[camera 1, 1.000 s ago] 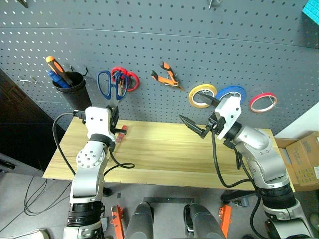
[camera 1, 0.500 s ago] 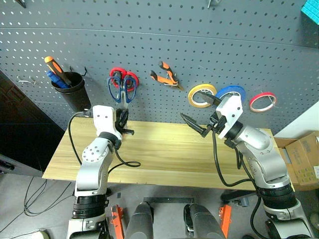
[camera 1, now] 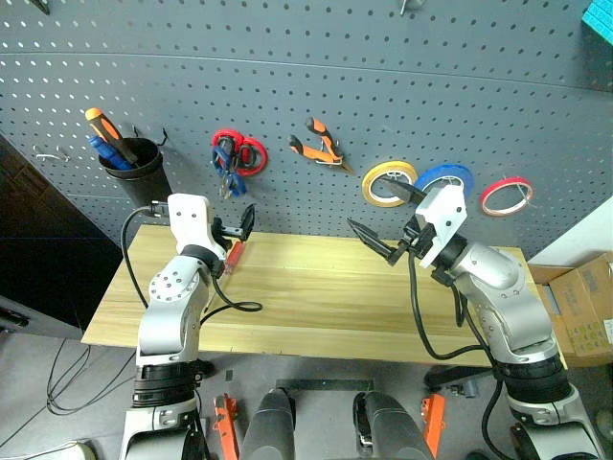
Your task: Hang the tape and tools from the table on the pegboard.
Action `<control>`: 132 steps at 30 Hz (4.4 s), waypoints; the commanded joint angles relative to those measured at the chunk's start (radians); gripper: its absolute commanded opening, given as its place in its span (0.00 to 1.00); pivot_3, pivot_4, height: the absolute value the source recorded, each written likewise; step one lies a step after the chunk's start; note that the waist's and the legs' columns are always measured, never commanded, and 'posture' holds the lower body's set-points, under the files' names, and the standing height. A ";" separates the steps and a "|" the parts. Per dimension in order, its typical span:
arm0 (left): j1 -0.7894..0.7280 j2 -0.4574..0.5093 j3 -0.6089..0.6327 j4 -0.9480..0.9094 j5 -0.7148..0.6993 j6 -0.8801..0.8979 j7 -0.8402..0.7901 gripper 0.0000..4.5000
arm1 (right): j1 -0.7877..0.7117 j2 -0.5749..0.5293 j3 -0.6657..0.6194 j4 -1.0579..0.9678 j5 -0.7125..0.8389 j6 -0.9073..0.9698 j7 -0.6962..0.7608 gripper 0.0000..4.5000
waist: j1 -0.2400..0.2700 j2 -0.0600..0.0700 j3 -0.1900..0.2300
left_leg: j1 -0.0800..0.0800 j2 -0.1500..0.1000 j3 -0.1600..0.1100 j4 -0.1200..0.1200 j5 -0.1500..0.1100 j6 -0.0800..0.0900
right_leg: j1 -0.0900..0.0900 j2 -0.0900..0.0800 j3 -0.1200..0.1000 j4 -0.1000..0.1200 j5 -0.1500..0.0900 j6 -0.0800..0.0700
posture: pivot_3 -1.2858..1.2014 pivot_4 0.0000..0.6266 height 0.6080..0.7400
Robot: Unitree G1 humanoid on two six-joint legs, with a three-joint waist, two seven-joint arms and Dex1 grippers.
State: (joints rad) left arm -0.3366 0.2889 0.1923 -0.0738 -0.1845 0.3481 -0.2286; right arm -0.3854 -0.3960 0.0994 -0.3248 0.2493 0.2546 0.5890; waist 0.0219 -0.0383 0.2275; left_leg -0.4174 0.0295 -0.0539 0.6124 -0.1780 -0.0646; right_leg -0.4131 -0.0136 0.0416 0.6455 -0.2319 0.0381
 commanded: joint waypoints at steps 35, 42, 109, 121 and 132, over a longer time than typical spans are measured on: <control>-0.402 0.228 -0.252 0.990 0.267 -0.026 -0.223 0.99 | -0.032 0.007 0.215 -0.068 0.033 0.192 0.128 1.00 | -0.026 0.004 0.089 | -0.017 0.000 0.001 -0.002 -0.003 0.001 | -0.019 -0.001 -0.002 0.006 -0.005 0.009 | 0.52 0.60 1.00; -0.416 0.241 -0.243 0.985 0.277 -0.004 -0.207 0.75 | -0.011 -0.002 0.204 -0.086 0.032 0.195 0.120 1.00 | -0.037 0.003 0.090 | -0.016 0.000 0.002 -0.001 -0.003 0.001 | -0.021 -0.001 0.000 0.013 -0.005 0.009 | 0.53 0.56 1.00; -0.699 0.293 0.096 0.471 0.185 -0.286 0.121 0.18 | -0.176 0.161 -0.016 -0.096 0.264 0.266 -0.038 1.00 | 0.048 -0.017 -0.015 | -0.005 0.000 0.001 -0.001 0.005 -0.005 | -0.009 0.000 -0.003 0.013 0.003 0.000 | 0.58 0.23 1.00; -0.617 0.245 0.123 0.512 0.119 -0.276 0.173 0.18 | -0.154 0.128 -0.029 -0.113 0.263 0.278 -0.057 1.00 | 0.021 -0.017 -0.014 | -0.005 0.001 0.000 -0.001 0.005 -0.005 | -0.009 0.000 -0.003 0.015 0.003 0.000 | 0.57 0.28 1.00; -0.321 0.200 0.184 0.150 0.092 -0.065 0.267 0.18 | -0.149 0.109 -0.029 -0.103 0.266 0.283 -0.055 1.00 | 0.003 -0.016 -0.014 | -0.002 0.002 0.000 -0.001 0.005 -0.005 | -0.008 0.001 -0.003 0.017 0.001 0.002 | 0.58 0.29 1.00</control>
State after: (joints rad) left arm -0.6393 0.4725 0.3631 0.1366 -0.0883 0.2826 0.0348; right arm -0.5224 -0.2850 0.0878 -0.3978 0.5035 0.5494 0.5298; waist 0.0248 -0.0546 0.2139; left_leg -0.4184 0.0317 -0.0541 0.6119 -0.1727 -0.0697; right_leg -0.4201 -0.0126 0.0389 0.6625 -0.2310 0.0406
